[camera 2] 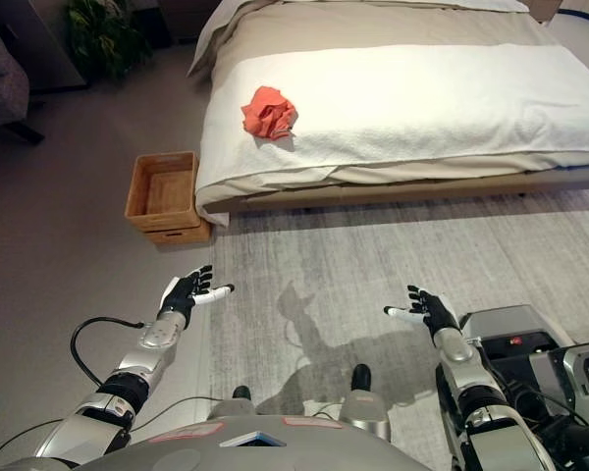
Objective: Put the clothes on the bed into the basket.
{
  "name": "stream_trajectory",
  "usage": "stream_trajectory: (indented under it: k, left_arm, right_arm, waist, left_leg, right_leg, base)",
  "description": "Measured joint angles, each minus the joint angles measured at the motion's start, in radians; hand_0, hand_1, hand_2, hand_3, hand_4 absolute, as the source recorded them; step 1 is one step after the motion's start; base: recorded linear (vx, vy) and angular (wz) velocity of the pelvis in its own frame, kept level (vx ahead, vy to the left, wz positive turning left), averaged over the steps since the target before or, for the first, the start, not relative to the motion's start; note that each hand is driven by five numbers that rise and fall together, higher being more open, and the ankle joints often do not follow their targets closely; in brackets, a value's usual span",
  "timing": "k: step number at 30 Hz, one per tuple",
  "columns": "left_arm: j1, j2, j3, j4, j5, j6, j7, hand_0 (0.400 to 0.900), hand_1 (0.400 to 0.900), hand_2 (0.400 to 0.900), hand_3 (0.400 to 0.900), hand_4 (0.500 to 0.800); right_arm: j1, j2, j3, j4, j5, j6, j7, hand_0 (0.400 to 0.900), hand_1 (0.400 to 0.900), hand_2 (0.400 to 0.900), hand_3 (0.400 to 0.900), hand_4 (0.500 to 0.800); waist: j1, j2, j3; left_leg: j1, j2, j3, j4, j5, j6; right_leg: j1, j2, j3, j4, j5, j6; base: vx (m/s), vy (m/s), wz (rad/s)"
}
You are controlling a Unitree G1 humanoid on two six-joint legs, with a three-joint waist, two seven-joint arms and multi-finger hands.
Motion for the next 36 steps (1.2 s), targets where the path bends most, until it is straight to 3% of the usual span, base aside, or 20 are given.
stream_trajectory:
  k: [19,26,36]
  left_arm:
    - [-0.001,0.0,0.0,0.0,0.0,0.0,0.001,0.9,0.9,0.9,0.9,0.8]
    - [-0.004,0.003,0.0,0.0,0.0,0.0,0.004,0.9,0.9,0.9,0.9,0.8]
    - [-0.01,0.015,0.0,0.0,0.0,0.0,0.004,0.9,0.9,0.9,0.9,0.8]
  right_arm:
    - [-0.002,0.0,0.002,0.0,0.001,0.0,0.0,0.9,0.9,0.9,0.9,0.8]
    - [-0.009,0.011,0.021,0.001,0.002,0.012,0.004,0.9,0.9,0.9,0.9,0.8]
    - [-0.015,0.033,0.021,0.036,0.0,0.019,0.025,0.9,0.9,0.9,0.9,0.8]
  waist:
    - [-0.001,-0.017,0.011]
    - [-0.002,-0.041,0.026]
    - [-0.002,-0.082,0.038]
  left_leg:
    - [-0.007,-0.006,-0.001,0.0,-0.001,-0.001]
    - [-0.012,-0.056,0.001,0.0,-0.004,0.006]
    - [-0.004,-0.138,0.003,0.0,-0.028,0.051]
  right_leg:
    - [-0.006,-0.007,0.001,0.005,0.0,0.0]
    - [-0.014,-0.054,0.014,0.005,0.008,0.008]
    - [-0.027,-0.135,0.033,0.042,0.015,0.017]
  base:
    - [-0.01,0.025,0.02]
    - [0.01,0.131,-0.03]
    - [0.03,0.149,0.01]
